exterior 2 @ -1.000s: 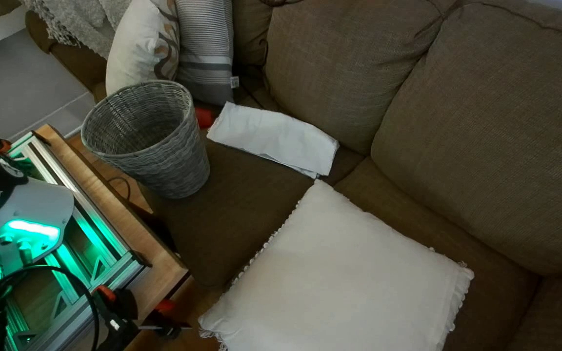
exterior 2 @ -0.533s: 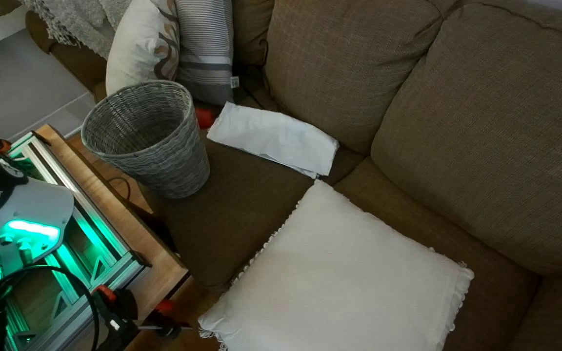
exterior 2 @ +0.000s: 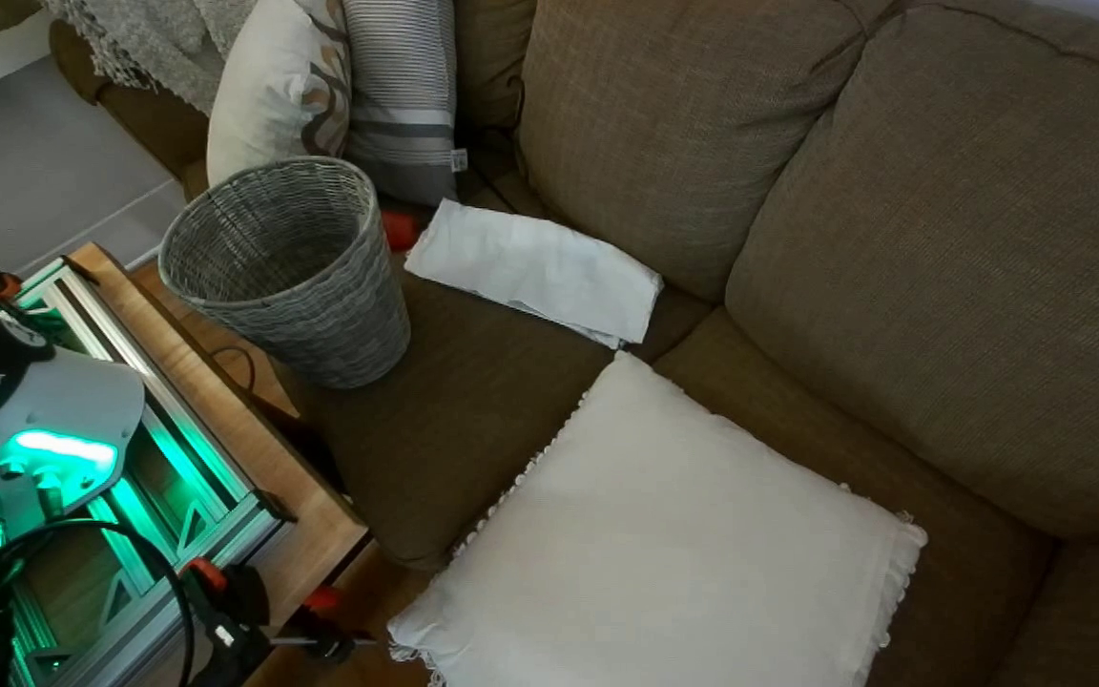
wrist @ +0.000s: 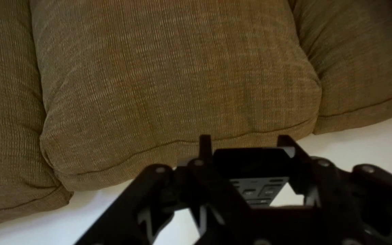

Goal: Put the remote control in the basket

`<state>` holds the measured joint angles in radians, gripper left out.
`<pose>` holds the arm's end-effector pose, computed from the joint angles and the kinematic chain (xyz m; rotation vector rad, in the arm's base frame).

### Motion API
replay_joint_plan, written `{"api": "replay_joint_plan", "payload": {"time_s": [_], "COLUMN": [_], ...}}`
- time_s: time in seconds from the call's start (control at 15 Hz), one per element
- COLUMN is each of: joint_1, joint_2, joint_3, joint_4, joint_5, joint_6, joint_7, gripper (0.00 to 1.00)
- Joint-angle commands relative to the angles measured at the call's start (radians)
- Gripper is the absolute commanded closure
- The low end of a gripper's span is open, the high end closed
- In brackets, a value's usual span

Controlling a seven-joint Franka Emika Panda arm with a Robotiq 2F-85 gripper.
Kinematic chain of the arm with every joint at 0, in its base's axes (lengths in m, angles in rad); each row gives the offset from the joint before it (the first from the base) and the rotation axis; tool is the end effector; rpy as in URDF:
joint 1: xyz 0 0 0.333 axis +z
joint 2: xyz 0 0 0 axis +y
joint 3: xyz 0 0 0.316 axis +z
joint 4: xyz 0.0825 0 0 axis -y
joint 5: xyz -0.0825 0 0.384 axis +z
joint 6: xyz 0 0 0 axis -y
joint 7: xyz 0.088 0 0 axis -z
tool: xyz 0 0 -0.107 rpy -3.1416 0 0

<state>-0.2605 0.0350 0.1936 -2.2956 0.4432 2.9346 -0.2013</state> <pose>0.5545 -0.0652 0.3988 -2.8328 0.3910 -0.9083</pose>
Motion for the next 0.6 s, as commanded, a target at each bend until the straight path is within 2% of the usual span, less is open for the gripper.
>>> {"api": "replay_joint_plan", "payload": {"time_s": [0.0, 0.07, 0.13, 0.2, 0.53], "joint_1": [0.016, 0.037, 0.016, 0.02, 0.02], "joint_2": [-0.228, -0.279, -0.146, -0.179, -0.154], "joint_3": [0.019, 0.013, 0.019, 0.02, 0.021], "joint_4": [-0.225, -0.277, -0.155, -0.187, -0.167], "joint_5": [0.208, 0.266, 0.176, 0.189, 0.187], "joint_6": [-0.019, -0.011, -0.001, -0.001, 0.0], "joint_7": [-0.152, -0.182, -0.123, -0.134, -0.132], "gripper": [0.74, 0.74, 0.74, 0.49, 0.49]}}
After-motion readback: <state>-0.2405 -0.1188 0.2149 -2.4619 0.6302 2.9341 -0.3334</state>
